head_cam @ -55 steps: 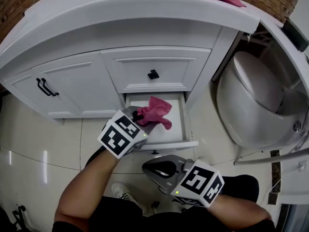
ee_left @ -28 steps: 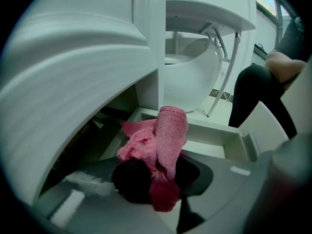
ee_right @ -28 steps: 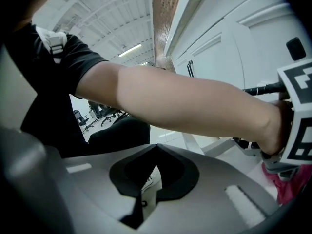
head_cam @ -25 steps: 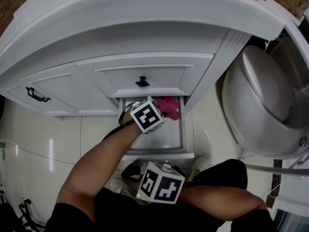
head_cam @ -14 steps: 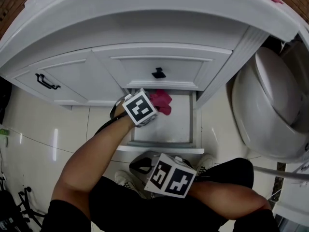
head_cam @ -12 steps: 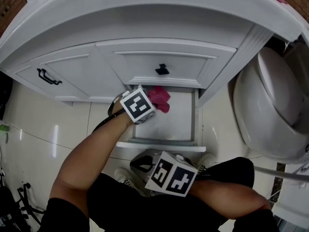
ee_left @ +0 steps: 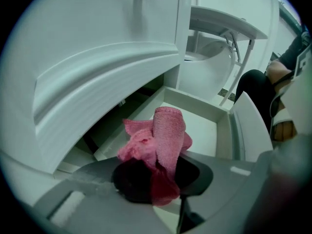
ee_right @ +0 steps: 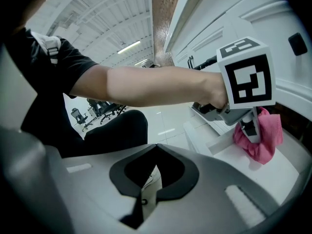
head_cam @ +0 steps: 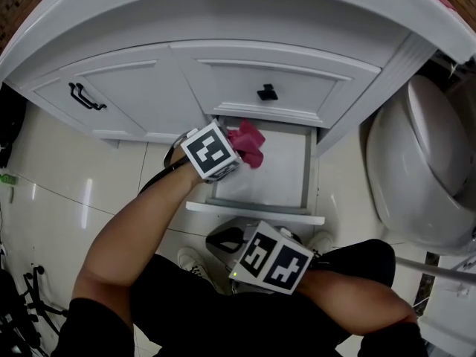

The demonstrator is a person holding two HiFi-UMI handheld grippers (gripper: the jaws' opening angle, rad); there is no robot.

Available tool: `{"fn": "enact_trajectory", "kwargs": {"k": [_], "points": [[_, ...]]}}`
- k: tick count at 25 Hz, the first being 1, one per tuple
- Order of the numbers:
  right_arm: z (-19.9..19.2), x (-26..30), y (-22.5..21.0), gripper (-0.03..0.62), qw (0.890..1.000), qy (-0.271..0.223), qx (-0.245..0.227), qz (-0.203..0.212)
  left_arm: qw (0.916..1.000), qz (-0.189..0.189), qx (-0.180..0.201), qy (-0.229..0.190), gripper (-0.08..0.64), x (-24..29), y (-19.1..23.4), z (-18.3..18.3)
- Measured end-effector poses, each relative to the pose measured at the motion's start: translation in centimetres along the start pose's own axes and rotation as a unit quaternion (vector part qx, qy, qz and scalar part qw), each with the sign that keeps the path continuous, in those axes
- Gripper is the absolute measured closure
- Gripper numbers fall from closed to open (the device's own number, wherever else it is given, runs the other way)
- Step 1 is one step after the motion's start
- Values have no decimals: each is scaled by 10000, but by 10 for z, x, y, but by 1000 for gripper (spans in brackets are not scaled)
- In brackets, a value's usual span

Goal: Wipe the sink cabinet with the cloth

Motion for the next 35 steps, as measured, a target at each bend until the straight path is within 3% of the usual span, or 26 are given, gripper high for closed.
{"fn": "enact_trajectory", "kwargs": {"k": [7, 11, 21, 35], "points": [[-3, -6, 8, 586, 10000, -38, -22, -39, 9935, -903, 523, -452, 463, 11, -55, 50], [-6, -11, 9, 586, 9999, -66, -22, -96, 9867, -1205, 831, -706, 463, 29, -76, 76], [-12, -17, 5, 586, 9999, -42, -2, -146, 9869, -1231, 1022, -212, 463, 49, -82, 69], [-14, -11, 6, 586, 9999, 50, 21, -110, 9928, -702, 869, 425, 465, 14, -44, -2]]}}
Point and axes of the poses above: the fingertips, and each gripper's own axes: x forward along the fingers, y to its left, z out of its top, the point moved 8 cm from there along -x, backward along the fingers
